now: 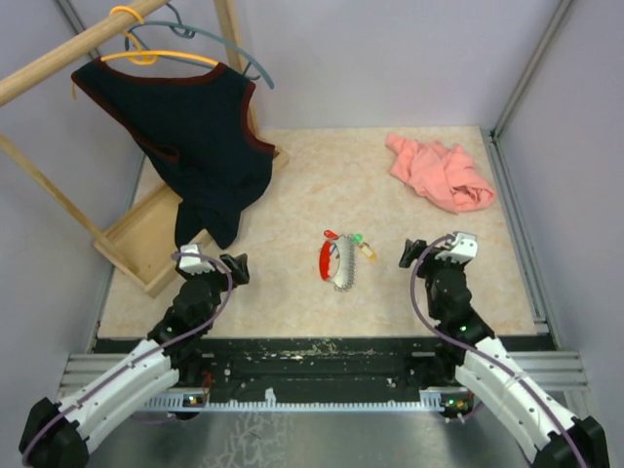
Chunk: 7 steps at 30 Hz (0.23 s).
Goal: Put the keys on the keyring
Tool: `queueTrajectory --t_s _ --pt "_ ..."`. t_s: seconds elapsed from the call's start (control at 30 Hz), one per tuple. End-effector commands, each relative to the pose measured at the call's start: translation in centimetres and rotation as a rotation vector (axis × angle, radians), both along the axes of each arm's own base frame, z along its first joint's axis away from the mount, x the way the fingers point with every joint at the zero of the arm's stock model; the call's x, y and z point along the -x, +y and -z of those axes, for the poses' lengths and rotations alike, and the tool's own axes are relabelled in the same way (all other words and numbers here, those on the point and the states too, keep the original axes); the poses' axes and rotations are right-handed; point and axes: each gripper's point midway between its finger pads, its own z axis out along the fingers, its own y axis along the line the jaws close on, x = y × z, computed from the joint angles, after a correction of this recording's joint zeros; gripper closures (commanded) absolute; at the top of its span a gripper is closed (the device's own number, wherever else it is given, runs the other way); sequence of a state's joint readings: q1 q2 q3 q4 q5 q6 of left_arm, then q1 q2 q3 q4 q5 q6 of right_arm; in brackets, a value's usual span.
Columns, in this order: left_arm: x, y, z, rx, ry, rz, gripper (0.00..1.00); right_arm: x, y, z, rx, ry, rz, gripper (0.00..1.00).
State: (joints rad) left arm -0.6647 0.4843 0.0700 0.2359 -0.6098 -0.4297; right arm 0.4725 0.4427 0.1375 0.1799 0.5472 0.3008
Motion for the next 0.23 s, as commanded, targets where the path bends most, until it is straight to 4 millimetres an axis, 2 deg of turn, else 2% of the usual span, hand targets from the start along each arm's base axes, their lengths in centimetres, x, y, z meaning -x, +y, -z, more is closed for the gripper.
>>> queueTrajectory --t_s 0.0,0.2 --pt "-0.26 0.35 -0.45 0.010 -0.013 -0.026 0.00 -0.41 -0.27 -1.34 -0.035 -0.053 0.027 0.11" --pt "-0.27 0.37 -0.42 0.013 -0.012 -0.029 0.00 -0.43 -0.32 -1.27 -0.035 -0.049 0.032 0.10"
